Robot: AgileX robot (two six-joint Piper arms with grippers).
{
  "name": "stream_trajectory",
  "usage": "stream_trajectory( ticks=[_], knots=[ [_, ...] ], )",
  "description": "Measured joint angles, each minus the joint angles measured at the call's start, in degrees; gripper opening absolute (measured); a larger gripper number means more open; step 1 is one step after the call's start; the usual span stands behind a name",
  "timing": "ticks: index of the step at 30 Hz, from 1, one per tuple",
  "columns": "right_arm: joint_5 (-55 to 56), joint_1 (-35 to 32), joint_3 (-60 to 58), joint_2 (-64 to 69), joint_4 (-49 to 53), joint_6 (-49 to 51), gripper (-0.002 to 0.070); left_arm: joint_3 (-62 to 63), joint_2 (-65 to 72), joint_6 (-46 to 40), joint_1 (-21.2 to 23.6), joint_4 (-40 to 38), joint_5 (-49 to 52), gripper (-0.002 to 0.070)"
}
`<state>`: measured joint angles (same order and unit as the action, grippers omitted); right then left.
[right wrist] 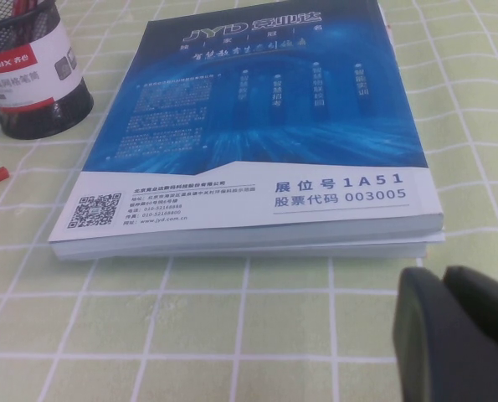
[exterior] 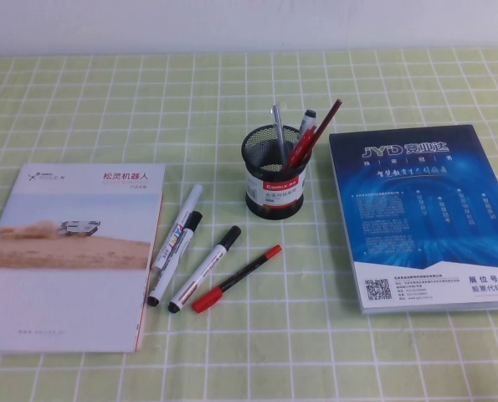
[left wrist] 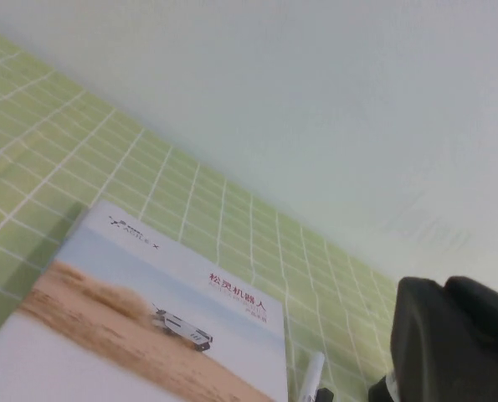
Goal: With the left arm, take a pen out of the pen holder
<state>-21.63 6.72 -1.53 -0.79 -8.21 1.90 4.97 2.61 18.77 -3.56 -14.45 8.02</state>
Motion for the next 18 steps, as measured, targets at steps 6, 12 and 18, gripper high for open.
stream_trajectory(
  ticks=[6, 12, 18],
  knots=[
    [0.0, 0.0, 0.0, 0.0, 0.0, 0.0, -0.0015, 14.4, 12.8, -9.4, 0.0, -0.1, 11.3, -0.0002],
    [0.0, 0.0, 0.0, 0.0, 0.0, 0.0, -0.0015, 25.0, 26.7, -18.2, 0.0, -0.5, 17.9, -0.0002],
    [0.0, 0.0, 0.0, 0.0, 0.0, 0.0, -0.0015, 31.2, 39.9, -30.5, 0.0, -7.8, 21.4, -0.0002]
  ],
)
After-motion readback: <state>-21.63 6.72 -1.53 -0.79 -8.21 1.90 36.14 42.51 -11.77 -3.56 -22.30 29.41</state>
